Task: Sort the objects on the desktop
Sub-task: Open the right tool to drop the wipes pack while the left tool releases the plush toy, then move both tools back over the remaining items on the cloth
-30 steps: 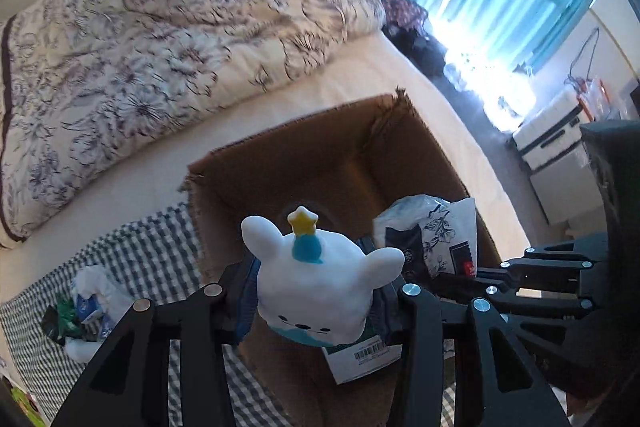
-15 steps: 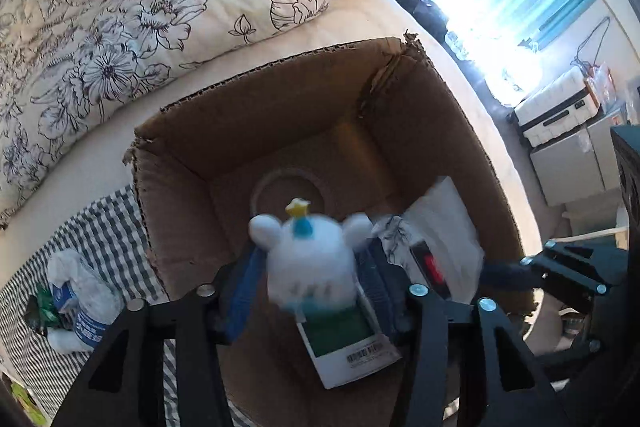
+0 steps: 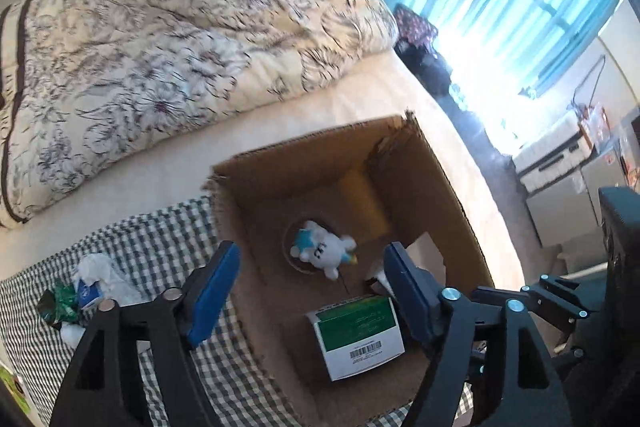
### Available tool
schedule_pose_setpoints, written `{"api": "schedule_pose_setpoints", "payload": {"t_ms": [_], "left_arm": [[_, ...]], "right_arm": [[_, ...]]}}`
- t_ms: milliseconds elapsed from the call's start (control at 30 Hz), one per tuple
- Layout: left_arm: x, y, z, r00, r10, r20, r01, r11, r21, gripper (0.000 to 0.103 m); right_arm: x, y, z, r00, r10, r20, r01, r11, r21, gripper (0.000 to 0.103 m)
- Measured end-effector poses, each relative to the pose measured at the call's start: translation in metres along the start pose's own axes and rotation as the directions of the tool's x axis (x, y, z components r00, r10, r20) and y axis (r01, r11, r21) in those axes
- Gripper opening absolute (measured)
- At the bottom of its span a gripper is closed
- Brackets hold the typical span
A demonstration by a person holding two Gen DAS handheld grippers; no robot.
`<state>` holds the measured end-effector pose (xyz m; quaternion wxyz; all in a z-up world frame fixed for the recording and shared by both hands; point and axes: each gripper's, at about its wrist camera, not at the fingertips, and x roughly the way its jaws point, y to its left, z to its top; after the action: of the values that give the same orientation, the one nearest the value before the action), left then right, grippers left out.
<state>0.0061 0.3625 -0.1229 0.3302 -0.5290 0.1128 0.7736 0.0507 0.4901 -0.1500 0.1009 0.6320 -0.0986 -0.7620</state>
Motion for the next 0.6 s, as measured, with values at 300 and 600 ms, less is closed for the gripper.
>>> {"api": "schedule_pose_setpoints", "payload": {"t_ms": [300, 600], "left_arm": [[-0.074, 0.046, -0.025, 0.982, 0.022, 0.187, -0.004, 0.995, -0.096, 0.091], [-0.159, 0.104, -0.056, 0.927, 0.117, 0.355, -0.06, 0.984, -0.169, 0.101]], "right_arm": [[-0.026, 0.037, -0.009, 0.997, 0.016, 0.077, -0.014, 1.0, -0.024, 0.073], [-0.039, 0.09, -0.003, 0.992, -0.005, 0.127, 0.016, 0.997, -0.082, 0.084]]}}
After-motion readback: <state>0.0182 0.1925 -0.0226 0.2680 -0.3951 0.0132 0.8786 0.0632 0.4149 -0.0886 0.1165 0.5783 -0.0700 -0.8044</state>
